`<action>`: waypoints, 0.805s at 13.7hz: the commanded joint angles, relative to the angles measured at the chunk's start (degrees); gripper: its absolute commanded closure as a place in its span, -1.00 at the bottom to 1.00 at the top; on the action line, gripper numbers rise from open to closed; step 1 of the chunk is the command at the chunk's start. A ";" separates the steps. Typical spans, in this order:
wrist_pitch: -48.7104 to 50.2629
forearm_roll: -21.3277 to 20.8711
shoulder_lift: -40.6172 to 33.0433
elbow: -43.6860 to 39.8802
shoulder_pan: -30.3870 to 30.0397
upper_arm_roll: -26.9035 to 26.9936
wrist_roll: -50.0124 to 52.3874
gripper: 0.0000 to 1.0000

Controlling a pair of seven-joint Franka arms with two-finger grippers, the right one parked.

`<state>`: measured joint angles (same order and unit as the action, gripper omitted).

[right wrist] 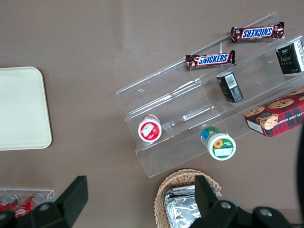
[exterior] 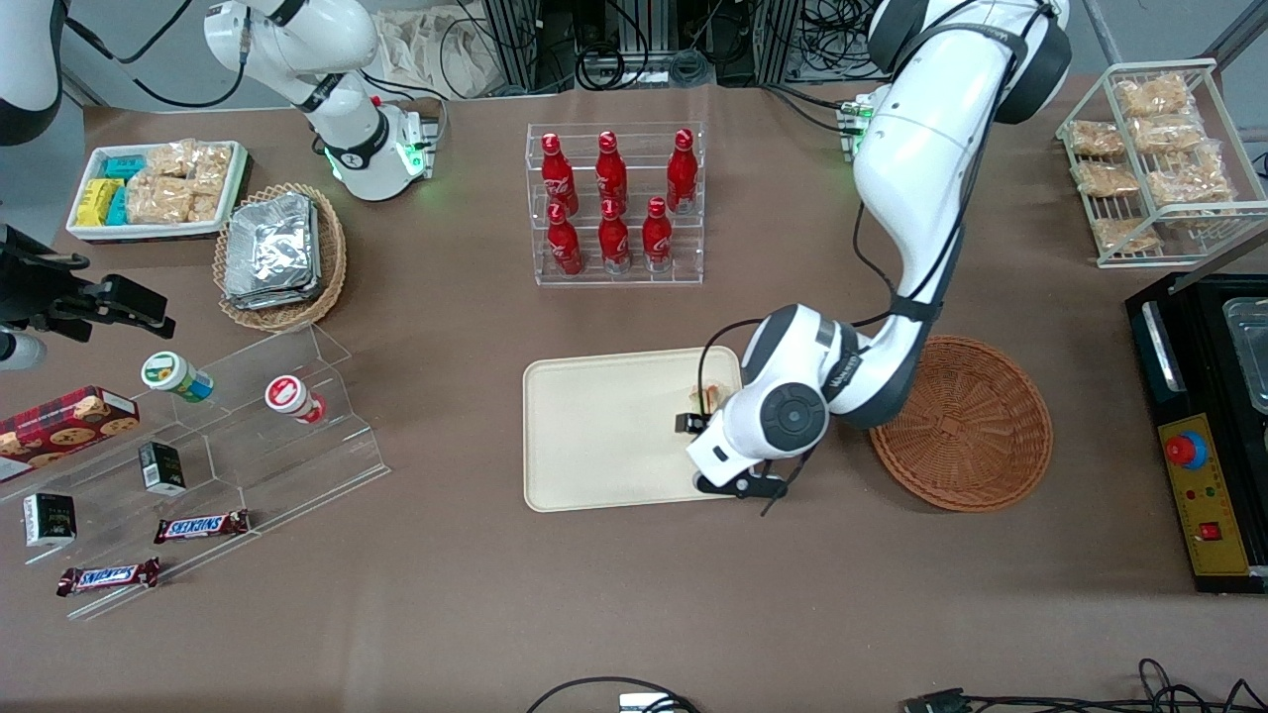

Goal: Place sandwich from basket to tray
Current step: 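Lower the sandwich onto the tray and open the left gripper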

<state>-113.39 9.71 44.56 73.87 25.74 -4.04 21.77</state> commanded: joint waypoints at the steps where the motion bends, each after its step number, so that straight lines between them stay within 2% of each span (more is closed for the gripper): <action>1: 4.56 -0.31 -7.71 1.01 -1.30 4.63 0.20 -1.00; 2: 7.36 -0.48 -10.25 1.01 -1.48 6.74 -0.06 -1.00; 5: 17.82 -5.66 -16.85 1.36 -3.14 12.38 -6.71 -1.00; 8: 27.23 -6.02 -22.74 1.54 -11.29 12.66 -13.85 -1.00; 11: 29.98 -6.11 -28.28 3.02 -17.55 12.65 -16.85 -1.00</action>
<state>-84.33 4.03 20.98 73.51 11.03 9.42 6.26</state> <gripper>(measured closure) 0.000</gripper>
